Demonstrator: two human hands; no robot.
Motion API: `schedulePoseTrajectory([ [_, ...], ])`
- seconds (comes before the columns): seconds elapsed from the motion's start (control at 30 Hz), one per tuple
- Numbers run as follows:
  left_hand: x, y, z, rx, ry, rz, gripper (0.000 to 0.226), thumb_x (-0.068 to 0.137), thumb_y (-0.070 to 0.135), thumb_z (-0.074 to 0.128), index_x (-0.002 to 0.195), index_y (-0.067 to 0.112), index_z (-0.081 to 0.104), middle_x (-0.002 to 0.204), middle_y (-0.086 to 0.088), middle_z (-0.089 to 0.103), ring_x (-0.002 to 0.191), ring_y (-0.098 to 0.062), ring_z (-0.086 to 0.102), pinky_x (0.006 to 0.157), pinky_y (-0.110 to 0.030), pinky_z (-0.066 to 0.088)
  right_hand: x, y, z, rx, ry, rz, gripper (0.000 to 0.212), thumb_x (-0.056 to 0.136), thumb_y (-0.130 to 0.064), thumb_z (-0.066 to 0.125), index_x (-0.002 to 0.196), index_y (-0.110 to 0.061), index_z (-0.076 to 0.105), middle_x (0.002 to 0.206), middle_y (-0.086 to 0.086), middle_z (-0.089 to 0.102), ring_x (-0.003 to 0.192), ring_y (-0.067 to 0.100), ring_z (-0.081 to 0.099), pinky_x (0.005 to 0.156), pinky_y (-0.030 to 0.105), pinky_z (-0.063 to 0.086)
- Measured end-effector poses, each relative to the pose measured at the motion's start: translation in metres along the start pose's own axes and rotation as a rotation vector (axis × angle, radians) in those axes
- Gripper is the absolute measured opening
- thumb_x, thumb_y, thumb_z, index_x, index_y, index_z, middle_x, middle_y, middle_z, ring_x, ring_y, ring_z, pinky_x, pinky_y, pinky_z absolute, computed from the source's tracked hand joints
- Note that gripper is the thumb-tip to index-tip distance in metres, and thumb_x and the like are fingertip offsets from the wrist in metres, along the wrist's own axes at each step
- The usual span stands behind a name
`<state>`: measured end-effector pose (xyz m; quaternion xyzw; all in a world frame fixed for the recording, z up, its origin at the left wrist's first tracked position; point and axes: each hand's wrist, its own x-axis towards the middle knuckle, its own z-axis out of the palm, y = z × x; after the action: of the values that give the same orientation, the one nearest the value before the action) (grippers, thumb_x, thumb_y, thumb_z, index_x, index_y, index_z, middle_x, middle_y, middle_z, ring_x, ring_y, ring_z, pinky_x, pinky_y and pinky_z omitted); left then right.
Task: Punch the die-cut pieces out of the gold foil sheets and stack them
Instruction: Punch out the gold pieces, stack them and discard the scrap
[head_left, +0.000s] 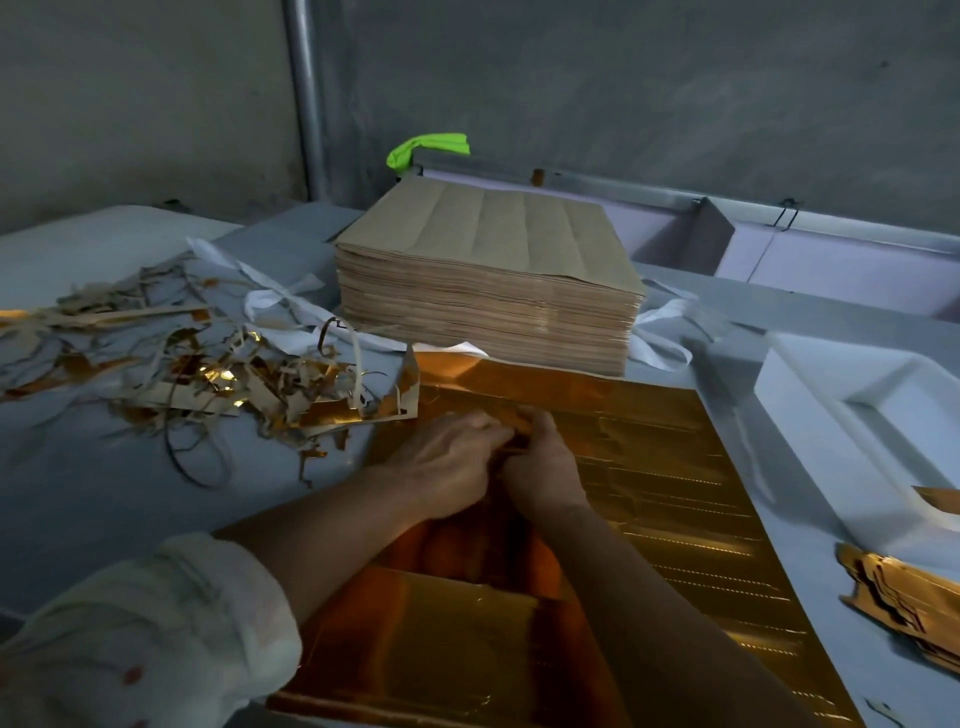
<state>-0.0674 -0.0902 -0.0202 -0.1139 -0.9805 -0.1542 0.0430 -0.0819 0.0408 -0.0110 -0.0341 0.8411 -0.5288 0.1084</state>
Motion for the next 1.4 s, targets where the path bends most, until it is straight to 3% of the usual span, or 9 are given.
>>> schedulePoseTrajectory([
  [0.07, 0.003, -0.007, 0.006, 0.027, -0.117, -0.009, 0.054, 0.101, 0.032, 0.039, 0.151, 0.038, 0.021, 0.159, 0.007, 0.025, 0.146, -0.018, 0.022, 0.118, -0.040, 0.014, 0.001, 0.003, -0.005, 0.008, 0.065, -0.031, 0.054, 0.094, -0.008, 0.057, 0.136, -0.036, 0.040, 0.089, -0.019, 0.052, 0.078, 0.006, 0.062, 0.056, 0.019, 0.055],
  [0.17, 0.007, -0.015, 0.015, 0.086, -0.275, -0.025, 0.059, 0.100, 0.056, 0.022, 0.153, 0.041, 0.002, 0.164, 0.010, -0.004, 0.150, -0.015, -0.009, 0.114, -0.035, -0.009, 0.002, 0.009, -0.012, -0.045, 0.195, -0.092, 0.044, 0.092, -0.008, 0.058, 0.115, -0.043, 0.042, 0.097, -0.017, 0.057, 0.089, 0.010, 0.064, 0.077, 0.034, 0.061],
  [0.3, 0.011, -0.022, 0.019, 0.116, -0.347, -0.045, 0.069, 0.093, 0.073, 0.011, 0.152, 0.043, -0.006, 0.163, 0.012, -0.013, 0.148, -0.014, -0.016, 0.117, -0.040, -0.010, 0.003, 0.019, -0.015, -0.068, 0.236, -0.033, 0.041, 0.091, -0.010, 0.060, 0.125, -0.031, 0.048, 0.105, -0.013, 0.057, 0.105, 0.014, 0.058, 0.093, 0.040, 0.054],
  [0.5, 0.014, -0.042, 0.004, 0.229, -0.328, -0.136, 0.088, 0.079, 0.085, -0.004, 0.153, 0.039, -0.008, 0.163, 0.007, -0.014, 0.148, -0.017, -0.018, 0.118, -0.045, -0.014, 0.004, 0.030, -0.012, -0.094, 0.255, -0.099, 0.028, 0.097, -0.012, 0.053, 0.116, -0.032, 0.051, 0.104, -0.015, 0.054, 0.101, 0.008, 0.056, 0.091, 0.029, 0.050],
  [0.77, 0.011, -0.083, -0.011, 0.320, -0.239, -0.469, 0.100, 0.071, 0.088, -0.005, 0.155, 0.034, -0.008, 0.165, -0.008, -0.006, 0.151, -0.030, -0.009, 0.118, -0.048, -0.008, 0.010, 0.034, -0.012, -0.096, 0.281, -0.089, 0.029, 0.098, -0.010, 0.051, 0.121, -0.027, 0.054, 0.108, -0.013, 0.057, 0.101, 0.007, 0.056, 0.087, 0.022, 0.048],
  [1.07, 0.008, -0.117, -0.021, 0.325, -0.121, -0.668, 0.064, 0.099, 0.060, 0.020, 0.155, 0.029, 0.015, 0.161, -0.009, 0.023, 0.148, -0.029, 0.015, 0.118, -0.050, 0.007, 0.009, 0.034, -0.011, -0.088, 0.291, -0.101, 0.029, 0.098, -0.009, 0.052, 0.121, -0.026, 0.054, 0.106, -0.014, 0.056, 0.099, 0.004, 0.055, 0.084, 0.018, 0.047],
  [1.17, 0.003, -0.119, -0.021, 0.381, 0.006, -0.627, 0.051, 0.100, 0.041, 0.037, 0.147, 0.020, 0.034, 0.144, -0.010, 0.047, 0.135, -0.028, 0.039, 0.115, -0.046, 0.020, 0.009, 0.034, -0.011, -0.092, 0.290, -0.102, 0.029, 0.097, -0.009, 0.052, 0.120, -0.027, 0.054, 0.107, -0.014, 0.056, 0.100, 0.004, 0.055, 0.087, 0.020, 0.048],
  [1.23, 0.002, -0.114, -0.023, 0.411, 0.081, -0.579, 0.050, 0.097, 0.031, 0.046, 0.144, 0.018, 0.040, 0.139, -0.010, 0.053, 0.131, -0.027, 0.044, 0.114, -0.043, 0.022, 0.010, 0.034, -0.010, -0.103, 0.294, -0.101, 0.029, 0.097, -0.008, 0.052, 0.119, -0.027, 0.054, 0.106, -0.015, 0.055, 0.098, 0.003, 0.053, 0.084, 0.018, 0.045],
  [1.4, 0.011, -0.085, -0.026, 0.392, 0.191, -0.376, 0.050, 0.089, 0.019, 0.054, 0.139, 0.025, 0.050, 0.141, -0.002, 0.052, 0.136, -0.019, 0.040, 0.121, -0.047, 0.006, 0.011, 0.034, -0.010, -0.107, 0.295, -0.098, 0.029, 0.097, -0.009, 0.053, 0.119, -0.027, 0.054, 0.107, -0.015, 0.054, 0.098, 0.003, 0.053, 0.083, 0.017, 0.043],
])
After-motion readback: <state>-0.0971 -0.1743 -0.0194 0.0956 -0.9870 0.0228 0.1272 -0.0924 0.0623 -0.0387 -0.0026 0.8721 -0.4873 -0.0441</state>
